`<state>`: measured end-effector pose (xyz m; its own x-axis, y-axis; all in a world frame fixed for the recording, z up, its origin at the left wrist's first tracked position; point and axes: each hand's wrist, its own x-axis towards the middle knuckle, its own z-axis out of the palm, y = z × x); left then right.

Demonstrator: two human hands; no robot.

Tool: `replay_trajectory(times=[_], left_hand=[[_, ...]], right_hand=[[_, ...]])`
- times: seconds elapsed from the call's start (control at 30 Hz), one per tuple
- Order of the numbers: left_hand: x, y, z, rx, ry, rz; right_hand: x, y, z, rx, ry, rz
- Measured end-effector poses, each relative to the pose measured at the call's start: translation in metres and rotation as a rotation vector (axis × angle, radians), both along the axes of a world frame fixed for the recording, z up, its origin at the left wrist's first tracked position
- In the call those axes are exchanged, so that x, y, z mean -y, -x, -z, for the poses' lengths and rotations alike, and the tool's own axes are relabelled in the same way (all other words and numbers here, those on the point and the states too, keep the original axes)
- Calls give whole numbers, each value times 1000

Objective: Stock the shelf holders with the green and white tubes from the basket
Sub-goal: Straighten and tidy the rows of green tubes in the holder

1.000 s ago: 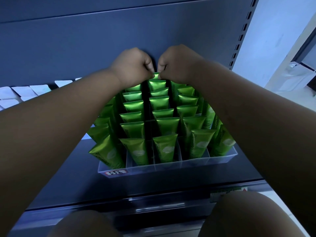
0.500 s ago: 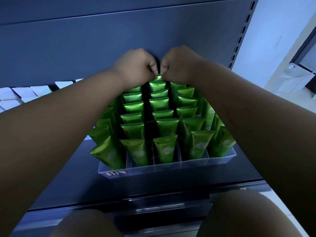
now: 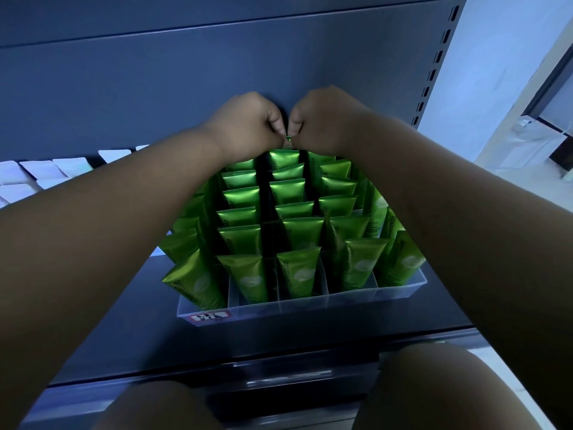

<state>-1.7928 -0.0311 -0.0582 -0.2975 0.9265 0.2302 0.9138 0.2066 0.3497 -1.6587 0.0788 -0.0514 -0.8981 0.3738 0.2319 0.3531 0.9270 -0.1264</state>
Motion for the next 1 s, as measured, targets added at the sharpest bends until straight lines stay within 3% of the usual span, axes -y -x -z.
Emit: replay_trajectory(times=[0.5,0.7,1.0], left_hand=[[10,1,-1,28,-57,-97],[30,-21,-9,-193,-78,-242],[74,-66,-13,-280,-141,-320]], right_hand=[[10,-3,-4,-18,77,45],[32,-14,-11,-29,48,68],[62,-60,-6,-178,160,160]])
